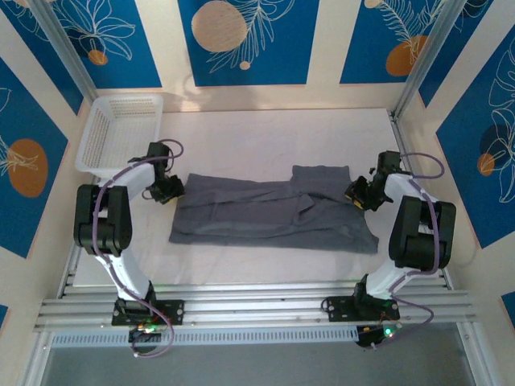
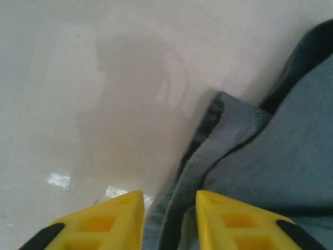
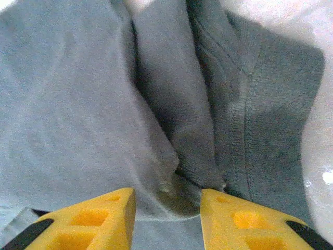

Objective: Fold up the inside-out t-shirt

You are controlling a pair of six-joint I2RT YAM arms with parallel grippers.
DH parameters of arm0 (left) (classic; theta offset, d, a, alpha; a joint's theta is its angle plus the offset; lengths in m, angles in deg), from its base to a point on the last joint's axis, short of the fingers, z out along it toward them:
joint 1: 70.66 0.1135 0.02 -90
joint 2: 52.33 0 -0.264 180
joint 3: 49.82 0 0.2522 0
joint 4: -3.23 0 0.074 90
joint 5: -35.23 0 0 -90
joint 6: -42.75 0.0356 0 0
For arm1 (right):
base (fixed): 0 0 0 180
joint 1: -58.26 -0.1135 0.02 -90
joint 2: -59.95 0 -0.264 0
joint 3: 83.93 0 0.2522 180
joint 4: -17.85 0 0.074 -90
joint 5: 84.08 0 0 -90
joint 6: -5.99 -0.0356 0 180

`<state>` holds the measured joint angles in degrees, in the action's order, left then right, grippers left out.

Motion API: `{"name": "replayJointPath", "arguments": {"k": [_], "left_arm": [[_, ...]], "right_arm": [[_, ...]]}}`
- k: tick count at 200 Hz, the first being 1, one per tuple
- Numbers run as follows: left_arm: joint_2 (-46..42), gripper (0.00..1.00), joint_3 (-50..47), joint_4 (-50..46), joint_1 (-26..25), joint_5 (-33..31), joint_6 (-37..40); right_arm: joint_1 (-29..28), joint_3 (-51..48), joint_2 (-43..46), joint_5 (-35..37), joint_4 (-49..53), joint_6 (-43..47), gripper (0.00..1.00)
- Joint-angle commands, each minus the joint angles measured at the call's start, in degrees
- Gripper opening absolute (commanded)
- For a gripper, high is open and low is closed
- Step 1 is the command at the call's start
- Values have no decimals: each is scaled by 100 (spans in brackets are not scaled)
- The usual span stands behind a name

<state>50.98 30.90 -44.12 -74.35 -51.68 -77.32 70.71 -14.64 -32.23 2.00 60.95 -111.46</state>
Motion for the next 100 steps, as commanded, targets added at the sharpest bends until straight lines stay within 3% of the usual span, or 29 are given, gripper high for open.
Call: {"name": "replayJointPath", "arguments": {"k": [1,18,43,80,100], "left_arm": [[-472,47,34,223,87,160,57],[-748,55,108,144,70,187,118],[-1178,59,130,241,-83,609,80],[-1733,65,156,343,-759,905,110],[-2043,70,-44,459,-1025,910,156]], "right_arm": [[-42,432,487,-72,110,17,43],[-184,731,440,333,153,106,48],[-436,1271,-155,1177,-58,328,62],[-533,2689,-1706,1498,354,576,65],[-541,3333,-2412,1224,696,685,65]]}}
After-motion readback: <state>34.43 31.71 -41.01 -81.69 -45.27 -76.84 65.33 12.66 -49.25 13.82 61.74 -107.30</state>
